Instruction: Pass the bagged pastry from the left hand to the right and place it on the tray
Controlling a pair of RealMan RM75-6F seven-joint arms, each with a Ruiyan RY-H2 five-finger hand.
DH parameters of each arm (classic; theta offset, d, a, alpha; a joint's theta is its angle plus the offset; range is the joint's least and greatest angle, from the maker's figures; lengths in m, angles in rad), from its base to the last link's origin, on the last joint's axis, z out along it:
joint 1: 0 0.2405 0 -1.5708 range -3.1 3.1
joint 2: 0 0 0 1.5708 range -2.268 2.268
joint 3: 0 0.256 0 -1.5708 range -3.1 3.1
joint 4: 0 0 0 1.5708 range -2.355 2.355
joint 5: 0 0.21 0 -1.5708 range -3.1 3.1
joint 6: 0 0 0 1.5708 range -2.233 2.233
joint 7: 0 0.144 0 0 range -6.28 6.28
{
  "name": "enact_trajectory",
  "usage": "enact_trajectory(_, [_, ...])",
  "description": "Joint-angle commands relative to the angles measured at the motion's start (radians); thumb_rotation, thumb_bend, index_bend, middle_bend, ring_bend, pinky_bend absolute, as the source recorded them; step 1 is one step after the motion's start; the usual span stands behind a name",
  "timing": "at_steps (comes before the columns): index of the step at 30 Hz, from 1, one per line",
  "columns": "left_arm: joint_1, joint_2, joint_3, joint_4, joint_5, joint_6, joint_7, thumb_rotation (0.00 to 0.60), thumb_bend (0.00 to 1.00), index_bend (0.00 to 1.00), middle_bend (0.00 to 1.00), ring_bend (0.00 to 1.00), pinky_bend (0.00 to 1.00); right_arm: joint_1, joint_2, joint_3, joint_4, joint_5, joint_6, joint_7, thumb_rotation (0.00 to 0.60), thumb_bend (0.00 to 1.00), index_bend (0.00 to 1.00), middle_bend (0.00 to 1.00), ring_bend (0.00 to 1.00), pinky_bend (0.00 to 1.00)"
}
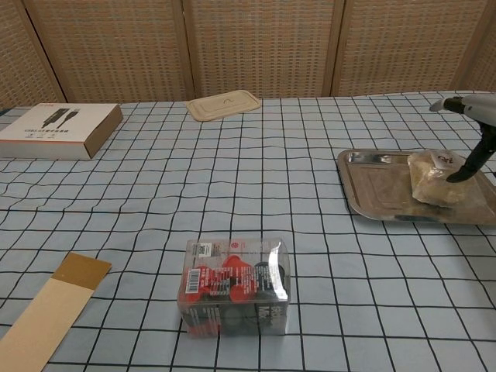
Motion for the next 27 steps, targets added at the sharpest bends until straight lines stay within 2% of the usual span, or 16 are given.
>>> enact_trajectory(1, [0.004,0.003,0.0,-0.003,0.003,0.005,-0.002,0.6,0.0,0.0,0.0,0.0,0.0,-0.042,0.064,-0.013,-0.101,-0.033,0.083,-0.026,0.6,0.13,0.0,0.0,0.0,0.0])
enact_trajectory(6, [0.014,0.008,0.001,-0.008,0.012,0.022,-0.003,0.6,0.0,0.0,0.0,0.0,0.0,-0.127,0.161,-0.052,-0.25,-0.135,0.215,-0.007,0.6,0.13,0.0,0.0,0.0,0.0])
enact_trajectory(9, [0.02,0.008,0.004,-0.009,0.019,0.029,-0.001,0.6,0.0,0.0,0.0,0.0,0.0,-0.168,0.197,-0.079,-0.293,-0.201,0.259,0.023,0.6,0.13,0.0,0.0,0.0,0.0])
enact_trajectory(10, [0.022,0.006,0.006,-0.006,0.023,0.032,-0.002,0.6,0.0,0.0,0.0,0.0,0.0,-0.19,0.211,-0.102,-0.298,-0.253,0.281,0.041,0.6,0.13,0.0,0.0,0.0,0.0])
enact_trajectory(13, [0.032,0.001,0.016,0.014,0.027,0.033,-0.016,0.6,0.0,0.0,0.0,0.0,0.0,-0.245,0.217,-0.166,-0.255,-0.391,0.342,0.098,0.6,0.13,0.0,0.0,0.0,0.0])
enact_trajectory(19, [0.057,-0.017,0.026,0.078,0.036,0.055,-0.059,0.6,0.0,0.0,0.0,0.0,0.0,-0.352,0.201,-0.232,-0.154,-0.553,0.46,0.256,0.6,0.13,0.0,0.0,0.0,0.0])
enact_trajectory(27, [0.071,-0.041,0.021,0.129,0.045,0.078,-0.078,0.6,0.0,0.0,0.0,0.0,0.0,-0.432,0.212,-0.263,-0.12,-0.647,0.534,0.323,0.6,0.13,0.0,0.0,0.0,0.0])
